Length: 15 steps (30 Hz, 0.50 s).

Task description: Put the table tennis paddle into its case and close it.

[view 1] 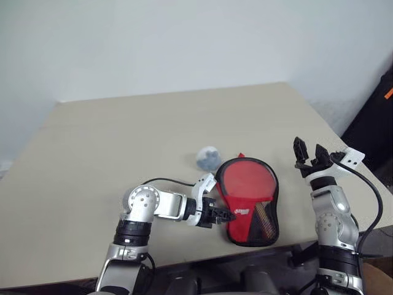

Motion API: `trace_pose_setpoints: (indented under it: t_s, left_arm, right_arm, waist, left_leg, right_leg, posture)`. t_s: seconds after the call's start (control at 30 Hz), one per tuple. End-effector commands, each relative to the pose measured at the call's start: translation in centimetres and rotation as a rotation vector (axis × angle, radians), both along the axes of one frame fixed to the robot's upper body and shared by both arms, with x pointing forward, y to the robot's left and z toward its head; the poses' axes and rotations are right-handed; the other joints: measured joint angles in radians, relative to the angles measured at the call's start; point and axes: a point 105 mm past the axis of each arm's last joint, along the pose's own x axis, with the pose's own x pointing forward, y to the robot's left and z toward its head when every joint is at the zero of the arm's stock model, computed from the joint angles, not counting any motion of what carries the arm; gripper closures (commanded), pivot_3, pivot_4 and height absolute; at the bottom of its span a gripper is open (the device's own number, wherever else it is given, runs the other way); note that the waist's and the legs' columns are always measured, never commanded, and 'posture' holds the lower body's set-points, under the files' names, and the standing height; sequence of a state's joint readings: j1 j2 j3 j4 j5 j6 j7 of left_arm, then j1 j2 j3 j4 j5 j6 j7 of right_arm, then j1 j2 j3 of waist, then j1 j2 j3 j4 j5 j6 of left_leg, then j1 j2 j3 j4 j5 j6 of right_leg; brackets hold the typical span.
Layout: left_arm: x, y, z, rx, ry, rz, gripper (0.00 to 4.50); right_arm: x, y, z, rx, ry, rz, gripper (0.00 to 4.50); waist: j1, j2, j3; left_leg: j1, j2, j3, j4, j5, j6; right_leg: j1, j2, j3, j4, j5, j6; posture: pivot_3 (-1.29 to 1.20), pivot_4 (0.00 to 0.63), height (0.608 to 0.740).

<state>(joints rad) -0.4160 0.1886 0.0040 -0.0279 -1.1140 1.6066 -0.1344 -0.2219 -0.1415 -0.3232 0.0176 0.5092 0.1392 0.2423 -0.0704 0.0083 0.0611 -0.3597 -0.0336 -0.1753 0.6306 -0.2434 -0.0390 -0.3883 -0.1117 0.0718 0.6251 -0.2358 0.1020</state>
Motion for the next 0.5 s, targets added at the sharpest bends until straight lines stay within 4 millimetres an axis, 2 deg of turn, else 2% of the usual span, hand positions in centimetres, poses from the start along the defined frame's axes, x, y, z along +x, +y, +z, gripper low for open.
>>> trace_pose_setpoints:
  t_s: [0.03, 0.13, 0.23, 0.5]
  left_arm:
    - [-0.51, -0.42, 1.08, -0.062, -0.005, -0.006, 4.47]
    - [-0.75, -0.47, 1.06, -0.08, 0.019, -0.002, 4.47]
    - [-0.94, -0.5, 1.13, -0.088, 0.026, 0.002, 3.8]
    - [-0.49, -0.01, 1.43, -0.095, 0.033, 0.024, 0.98]
  right_arm:
    - [0.27, 0.27, 1.22, -0.026, -0.041, 0.0, 0.0]
    - [0.34, 0.18, 1.2, -0.025, -0.038, -0.003, 0.0]
    - [0.41, 0.17, 1.12, -0.027, -0.032, -0.005, 0.0]
    - [0.68, 0.46, 0.54, -0.036, -0.004, 0.007, 0.0]
  waist:
    - [0.0, 0.0, 0.0]
    - [0.0, 0.0, 0.0]
    - [0.0, 0.0, 0.0]
    - [0.0, 0.0, 0.0]
  left_leg:
    - [0.0, 0.0, 0.0, 0.0, 0.0, 0.0]
    - [0.0, 0.0, 0.0, 0.0, 0.0, 0.0]
    - [0.0, 0.0, 0.0, 0.0, 0.0, 0.0]
    - [0.0, 0.0, 0.0, 0.0, 0.0, 0.0]
  right_leg:
    - [0.0, 0.0, 0.0, 0.0, 0.0, 0.0]
    - [0.0, 0.0, 0.0, 0.0, 0.0, 0.0]
    - [0.0, 0.0, 0.0, 0.0, 0.0, 0.0]
    - [0.0, 0.0, 0.0, 0.0, 0.0, -0.001]
  posture:
    - [0.0, 0.0, 0.74]
    - [0.0, 0.0, 0.74]
    - [0.0, 0.0, 0.74]
    - [0.0, 0.0, 0.74]
